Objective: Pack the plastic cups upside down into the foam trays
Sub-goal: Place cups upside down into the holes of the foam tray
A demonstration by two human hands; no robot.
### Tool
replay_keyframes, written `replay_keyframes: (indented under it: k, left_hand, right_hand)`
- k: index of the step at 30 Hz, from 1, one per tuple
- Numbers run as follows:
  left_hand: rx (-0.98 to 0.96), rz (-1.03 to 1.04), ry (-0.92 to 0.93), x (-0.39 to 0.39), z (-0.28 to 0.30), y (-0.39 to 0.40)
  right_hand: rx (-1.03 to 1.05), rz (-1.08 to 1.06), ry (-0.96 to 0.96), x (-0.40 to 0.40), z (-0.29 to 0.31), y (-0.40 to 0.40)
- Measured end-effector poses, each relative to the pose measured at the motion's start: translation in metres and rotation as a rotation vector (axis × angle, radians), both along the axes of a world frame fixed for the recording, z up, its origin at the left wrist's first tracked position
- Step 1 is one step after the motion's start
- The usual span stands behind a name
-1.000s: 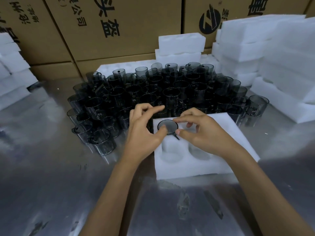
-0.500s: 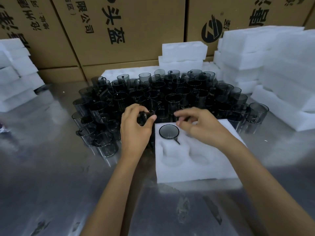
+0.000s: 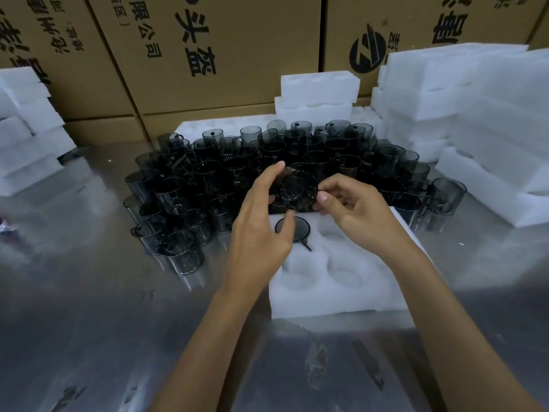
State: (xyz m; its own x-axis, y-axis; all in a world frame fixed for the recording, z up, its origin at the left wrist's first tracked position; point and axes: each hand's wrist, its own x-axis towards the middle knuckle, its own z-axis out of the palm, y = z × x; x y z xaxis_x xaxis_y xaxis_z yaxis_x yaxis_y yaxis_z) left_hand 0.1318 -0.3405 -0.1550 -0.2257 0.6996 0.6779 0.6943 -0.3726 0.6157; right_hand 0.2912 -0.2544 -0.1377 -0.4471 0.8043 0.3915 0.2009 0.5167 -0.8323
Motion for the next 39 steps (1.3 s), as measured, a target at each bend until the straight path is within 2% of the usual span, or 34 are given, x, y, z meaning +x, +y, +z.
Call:
replay_keyframes:
  k: [6,11,14,20,27,30,33,39]
  left_hand:
    - [-0.073,0.011,-0.133,0.000,-0.005,0.001]
    - [-0.181,-0.120,-0.247,0.010,-0.003,0.000]
    - [-0.262,-0.176,-0.208,0.013,0.002,0.000]
    - [-0.506,-0.333,-0.265,0.017,0.016,0.013]
    - [-0.581,-0.318,-0.177,0.025,0.018,0.031]
    - [-0.567,-0.306,-0.135,0.024,0.012,0.031]
    - [-0.585,-0.204,-0.025,0.025,0.007,0.030]
    - [-0.586,-0.055,0.266,0.027,0.000,0.027]
  right_hand:
    - [-0.118,0.072,0.006,0.007,0.007,-0.005]
    - [-0.219,0.079,0.097,0.024,0.013,-0.005]
    - [-0.254,0.073,0.045,0.037,0.014,-0.004]
    - [-0.262,0.053,-0.071,0.053,0.009,0.002]
    - [-0.241,0.077,-0.112,0.060,0.007,0.003]
    - [-0.265,-0.016,0.006,0.056,0.004,0.007]
    - [-0.260,-0.090,0.083,0.052,0.002,0.010]
    - [-0.160,-0.032,-0.121,0.049,-0.003,0.009]
